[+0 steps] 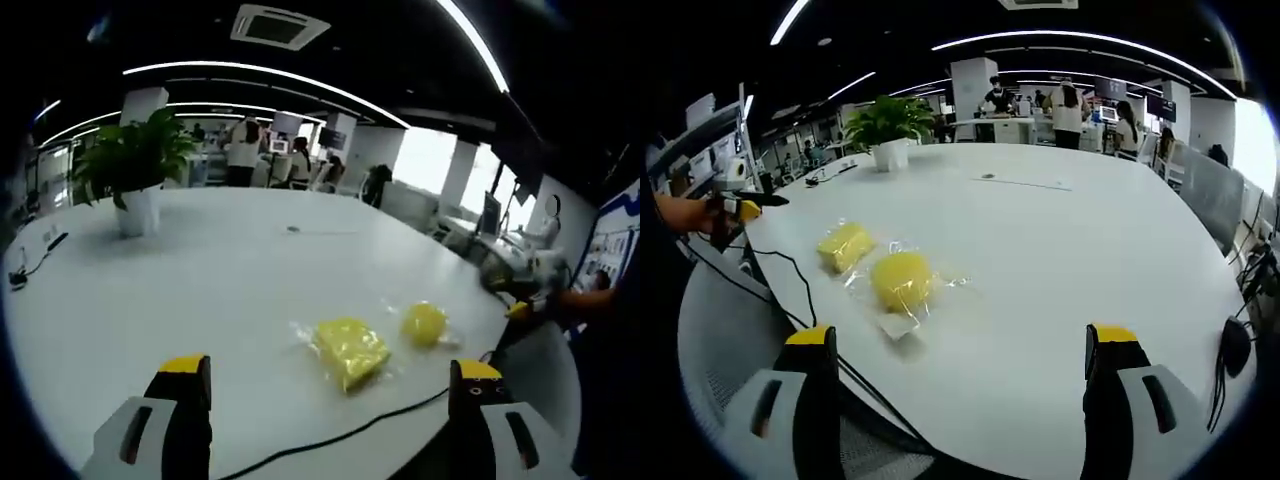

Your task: Compare the silicone blocks by pressing each to a similar depth, holding the contact briefly, and releasing to observe deformation and rebound differences across the visible hardness samples.

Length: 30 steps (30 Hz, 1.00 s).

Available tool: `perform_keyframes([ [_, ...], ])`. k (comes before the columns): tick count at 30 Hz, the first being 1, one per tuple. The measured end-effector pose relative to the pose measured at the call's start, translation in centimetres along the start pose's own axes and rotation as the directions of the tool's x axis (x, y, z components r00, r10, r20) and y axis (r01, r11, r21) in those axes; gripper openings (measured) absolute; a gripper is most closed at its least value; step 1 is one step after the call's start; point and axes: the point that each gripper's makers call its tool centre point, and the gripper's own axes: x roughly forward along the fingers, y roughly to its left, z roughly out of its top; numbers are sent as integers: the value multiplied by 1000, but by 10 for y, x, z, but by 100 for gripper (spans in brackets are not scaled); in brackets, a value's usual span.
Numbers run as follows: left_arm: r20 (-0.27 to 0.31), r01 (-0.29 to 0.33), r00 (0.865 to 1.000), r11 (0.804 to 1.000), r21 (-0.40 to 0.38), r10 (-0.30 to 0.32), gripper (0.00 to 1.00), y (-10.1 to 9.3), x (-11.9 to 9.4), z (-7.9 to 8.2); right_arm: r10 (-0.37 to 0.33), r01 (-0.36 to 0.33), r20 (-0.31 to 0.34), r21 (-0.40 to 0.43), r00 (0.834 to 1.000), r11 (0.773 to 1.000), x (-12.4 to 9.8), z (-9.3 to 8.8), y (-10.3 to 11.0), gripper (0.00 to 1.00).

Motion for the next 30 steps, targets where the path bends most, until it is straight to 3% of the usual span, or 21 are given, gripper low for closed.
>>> perform_keyframes([
  [6,-9,2,1000,1000,-29,-3,100,-2,-5,-5,11,-11,-7,-8,1000,1000,-2,-1,1,97],
  [16,-12,23,1000,999,-49,-24,100,-8,-6,2,8,-8,3,4,1000,1000,-7,0,3,97],
  [26,-60,11,998,1000,-2,-11,100,-6,-3,-6,14,-14,7,6,1000,1000,-9,0,5,97],
  [29,-30,24,999,999,48,-23,100,-7,-2,-1,21,-21,-1,-1,1000,1000,-6,-1,6,97],
  [30,23,47,999,996,72,-49,100,-12,-1,5,22,-22,-5,-2,1000,1000,-4,-1,6,97],
])
